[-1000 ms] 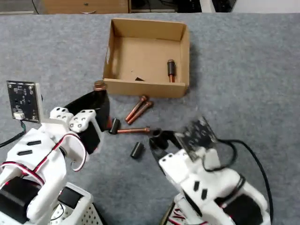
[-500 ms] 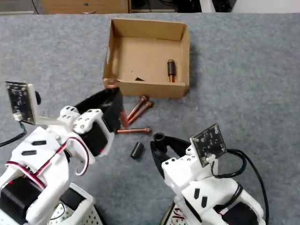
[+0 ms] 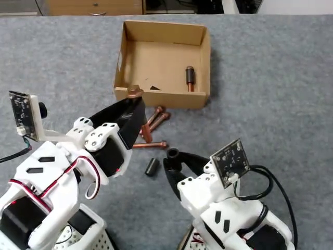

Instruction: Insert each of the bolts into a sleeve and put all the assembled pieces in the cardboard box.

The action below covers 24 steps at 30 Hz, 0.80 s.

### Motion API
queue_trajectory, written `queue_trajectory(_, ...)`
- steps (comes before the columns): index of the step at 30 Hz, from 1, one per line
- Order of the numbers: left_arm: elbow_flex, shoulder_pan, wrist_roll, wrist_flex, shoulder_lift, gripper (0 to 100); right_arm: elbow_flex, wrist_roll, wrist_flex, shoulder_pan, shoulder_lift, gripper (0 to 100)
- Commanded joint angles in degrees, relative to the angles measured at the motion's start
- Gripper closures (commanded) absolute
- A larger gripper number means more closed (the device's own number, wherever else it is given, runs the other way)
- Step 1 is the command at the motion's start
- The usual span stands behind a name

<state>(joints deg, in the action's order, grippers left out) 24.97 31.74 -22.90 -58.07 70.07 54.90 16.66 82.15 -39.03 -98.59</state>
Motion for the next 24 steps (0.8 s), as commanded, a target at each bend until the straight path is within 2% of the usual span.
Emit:
queue_trajectory(1, -0.79, 0.7, -1.49, 2.29, -0.04, 98, 0.13, 0.79, -1.49, -0.84, -0.31, 99.7)
queue_trajectory(9, 7.03, 1.41, -1.23, 11.43, 0.31, 98, 0.13, 0.79, -1.32, -0.84, -0.31, 99.7)
queue_trajectory(18, 7.91, 6.33, -1.49, 11.43, -0.04, 98, 0.13, 0.79, -1.32, -0.84, -0.31, 99.7)
queue_trajectory(24, 11.25, 6.33, -3.25, 13.71, -0.04, 98, 0.57, 0.79, -1.23, -0.84, -0.31, 99.7)
